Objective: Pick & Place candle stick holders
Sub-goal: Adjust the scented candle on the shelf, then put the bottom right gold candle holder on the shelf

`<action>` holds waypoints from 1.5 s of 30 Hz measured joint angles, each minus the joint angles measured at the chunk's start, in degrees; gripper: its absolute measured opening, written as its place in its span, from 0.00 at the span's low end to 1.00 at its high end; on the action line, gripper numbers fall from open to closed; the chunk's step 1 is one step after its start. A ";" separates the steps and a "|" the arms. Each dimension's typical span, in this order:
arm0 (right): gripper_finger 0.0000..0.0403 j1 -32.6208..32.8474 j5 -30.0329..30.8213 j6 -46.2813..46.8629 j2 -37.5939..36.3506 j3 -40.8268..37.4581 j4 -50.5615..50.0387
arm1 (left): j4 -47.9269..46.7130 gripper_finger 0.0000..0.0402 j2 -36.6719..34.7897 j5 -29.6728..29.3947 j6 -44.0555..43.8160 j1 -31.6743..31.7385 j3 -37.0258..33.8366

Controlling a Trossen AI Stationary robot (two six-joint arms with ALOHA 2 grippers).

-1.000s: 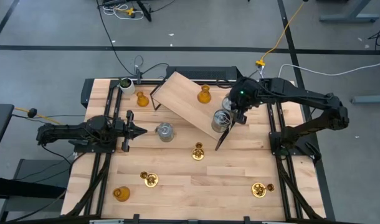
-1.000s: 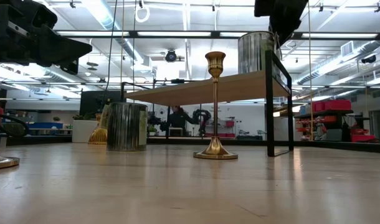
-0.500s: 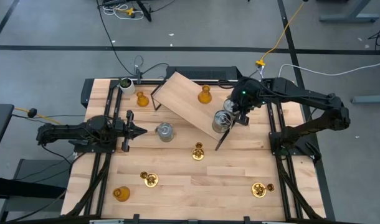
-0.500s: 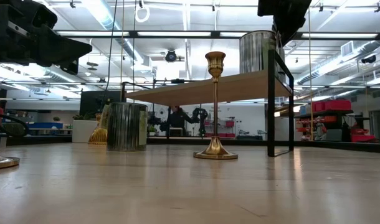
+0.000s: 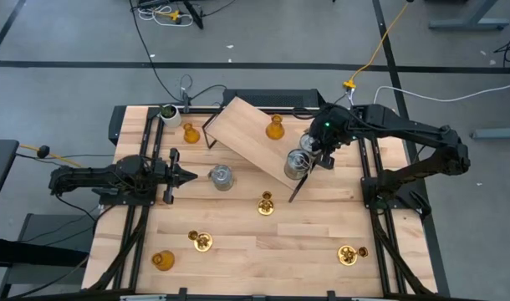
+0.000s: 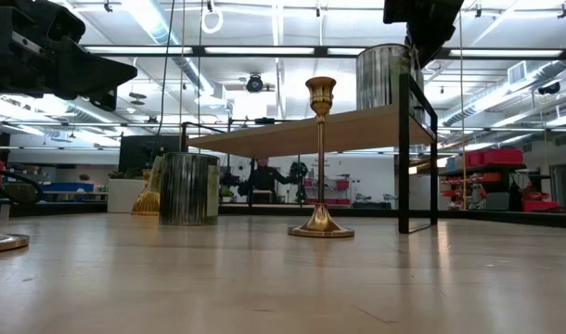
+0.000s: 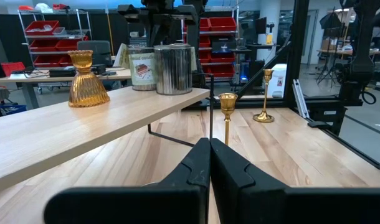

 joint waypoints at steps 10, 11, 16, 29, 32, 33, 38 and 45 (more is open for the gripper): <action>0.00 0.07 -0.48 0.00 0.07 2.39 -0.44 | 0.00 0.03 0.00 0.00 0.00 0.00 0.00; 0.00 0.07 -0.38 -0.03 0.07 2.52 -0.33 | 0.00 0.03 0.00 0.01 0.00 0.01 0.02; 0.00 0.06 -0.01 -0.31 0.00 3.67 -0.06 | 0.00 0.03 0.00 0.00 0.00 0.00 0.01; 0.00 0.04 0.05 -0.44 -3.05 6.22 1.15 | 0.00 0.03 0.00 0.00 0.00 0.02 0.01; 0.00 0.04 0.06 -0.44 -4.25 6.23 1.55 | 0.00 0.03 0.00 0.00 0.00 0.02 0.02; 0.00 0.04 0.05 -0.44 -4.80 6.25 1.61 | 0.00 0.03 0.00 0.00 0.00 0.00 0.00; 0.00 0.06 0.06 -0.46 -7.17 6.25 3.02 | 0.00 0.03 0.00 0.00 0.00 0.01 0.02; 0.00 2.21 0.22 -0.02 -10.11 6.25 5.44 | 0.00 0.03 0.00 0.00 0.00 0.01 0.00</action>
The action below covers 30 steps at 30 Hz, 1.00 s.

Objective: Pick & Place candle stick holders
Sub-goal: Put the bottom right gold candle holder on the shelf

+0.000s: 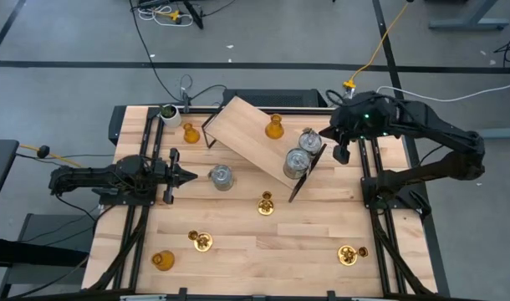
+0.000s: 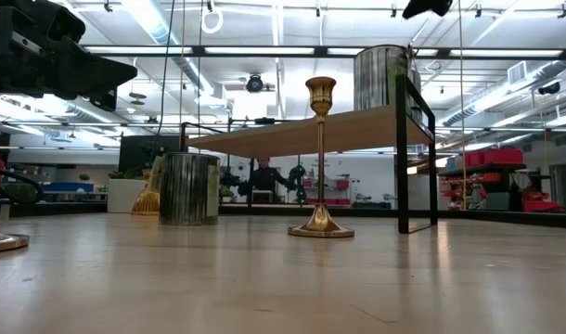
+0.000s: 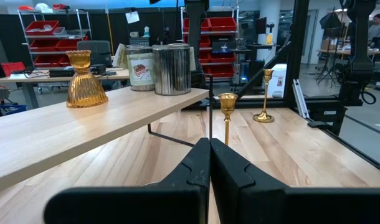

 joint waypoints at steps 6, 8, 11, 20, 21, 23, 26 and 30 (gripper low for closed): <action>0.03 2.49 -0.01 1.60 -1.44 0.02 0.89 | 0.00 0.03 0.00 0.00 0.00 -0.01 0.00; 0.04 3.70 -0.03 2.72 -1.81 0.02 0.31 | 0.00 0.03 0.00 0.01 0.00 -0.01 0.01; 0.04 6.19 -0.16 5.62 -2.24 0.02 -0.07 | 0.00 0.03 0.00 0.02 0.00 0.01 0.01; 0.04 15.21 -0.80 7.63 -2.48 -1.19 0.52 | 0.00 0.03 0.00 0.02 0.00 -0.01 0.02; 0.04 16.14 -0.81 7.69 -2.52 -2.11 0.90 | 0.00 0.03 0.00 0.01 0.00 0.00 0.02; 0.04 18.08 -0.86 8.26 -2.55 -4.01 1.00 | 0.00 0.03 0.00 0.02 0.00 0.01 0.02; 0.04 20.31 -0.86 9.79 -2.74 -7.47 1.62 | 0.00 0.03 0.00 0.01 0.00 -0.01 0.01; 0.04 22.84 -0.82 10.86 -2.85 -12.58 3.77 | 0.00 0.03 0.00 0.00 0.00 -0.01 0.00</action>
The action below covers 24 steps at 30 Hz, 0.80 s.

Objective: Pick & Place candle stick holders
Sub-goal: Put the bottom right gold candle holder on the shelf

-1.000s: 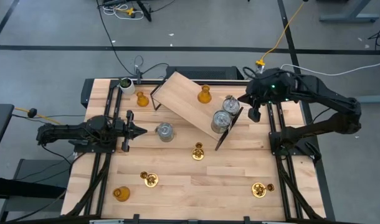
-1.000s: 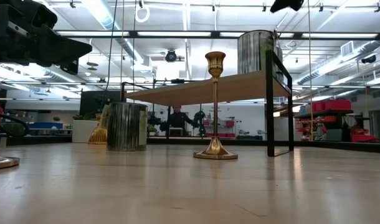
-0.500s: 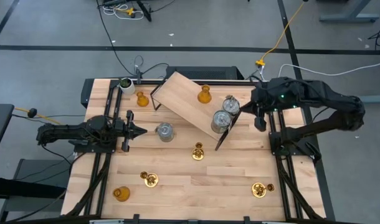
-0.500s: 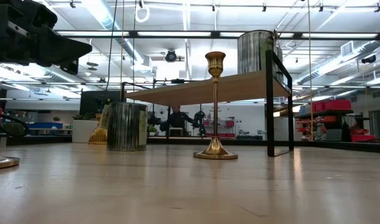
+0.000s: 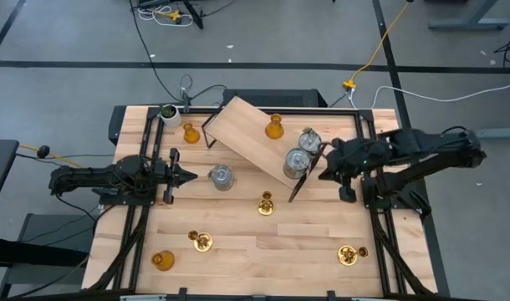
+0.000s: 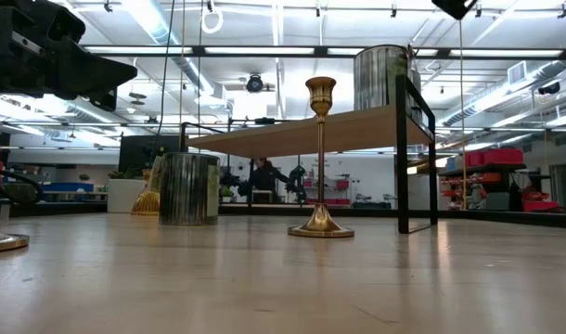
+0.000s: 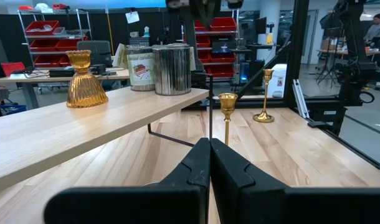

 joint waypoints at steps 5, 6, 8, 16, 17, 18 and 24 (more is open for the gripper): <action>0.04 3.42 -0.02 1.76 -0.14 -4.97 2.98 | 0.00 0.03 0.00 0.00 0.00 0.00 0.02; 0.04 4.03 -0.02 2.06 -0.15 -5.69 3.69 | 0.00 0.03 0.00 0.01 0.00 0.01 0.02; 0.04 5.07 -0.02 3.12 -0.16 -6.74 4.56 | 0.00 0.03 0.00 0.01 0.00 0.00 0.00; 0.04 8.92 0.09 5.75 -0.16 -7.20 5.91 | 0.00 0.03 0.00 0.01 0.00 0.00 0.01; 0.04 9.47 0.12 5.75 -0.16 -7.20 5.87 | 0.00 0.03 0.00 0.01 0.00 0.00 0.02; 0.04 10.20 0.22 5.75 -0.16 -7.20 5.87 | 0.00 0.03 0.00 0.01 0.00 0.00 0.00; 0.04 15.30 0.23 2.63 -0.16 -7.20 6.43 | 0.00 0.03 0.00 0.01 0.00 0.00 0.00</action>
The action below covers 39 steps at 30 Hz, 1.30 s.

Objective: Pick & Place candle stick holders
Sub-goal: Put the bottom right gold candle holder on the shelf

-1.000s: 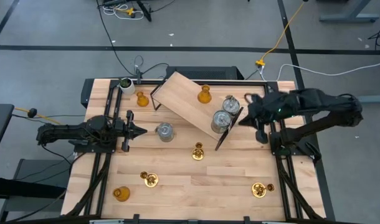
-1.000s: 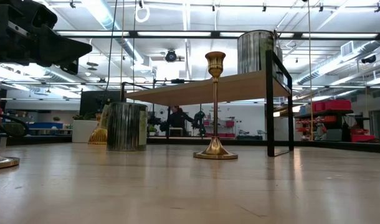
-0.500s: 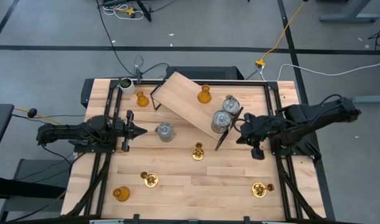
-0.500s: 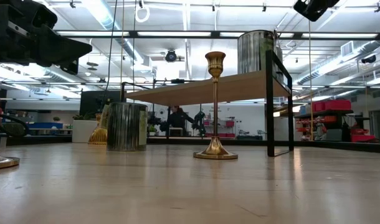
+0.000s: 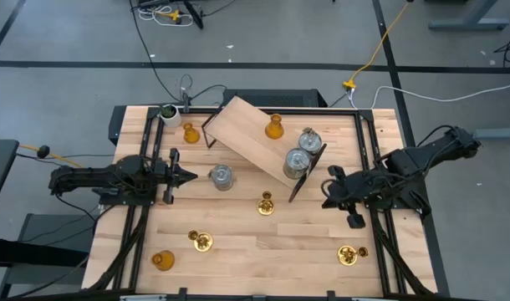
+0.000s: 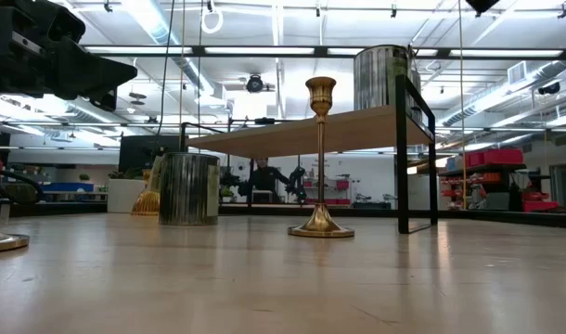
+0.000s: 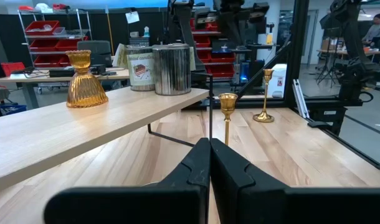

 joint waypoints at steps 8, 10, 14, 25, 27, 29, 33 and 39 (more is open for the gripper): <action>0.04 6.20 0.02 -5.93 0.00 0.00 3.63 | 0.00 0.03 0.00 -0.01 0.00 0.01 0.02; 0.04 7.74 0.02 -5.53 0.02 0.00 4.00 | 0.00 0.03 0.00 0.01 0.00 0.00 0.02; 0.04 10.43 -0.01 -4.46 0.02 0.00 4.00 | 0.00 0.03 0.00 -0.01 0.00 0.02 0.02; 0.04 15.91 1.93 -1.05 0.04 0.00 2.42 | 0.00 0.03 0.00 0.00 0.00 0.01 0.01; 0.05 16.51 2.80 -0.96 0.07 0.00 1.66 | 0.00 0.03 0.00 -0.01 0.00 0.00 0.00; 0.06 17.05 3.06 -0.72 0.07 0.00 1.27 | 0.00 0.03 0.00 0.01 0.00 0.00 0.01; 0.13 18.17 3.07 0.99 0.07 0.00 1.29 | 0.00 0.03 0.00 -0.01 0.00 0.01 0.00; 0.33 19.05 3.03 3.24 0.07 0.00 1.29 | 0.00 0.03 0.00 0.01 0.00 0.01 0.01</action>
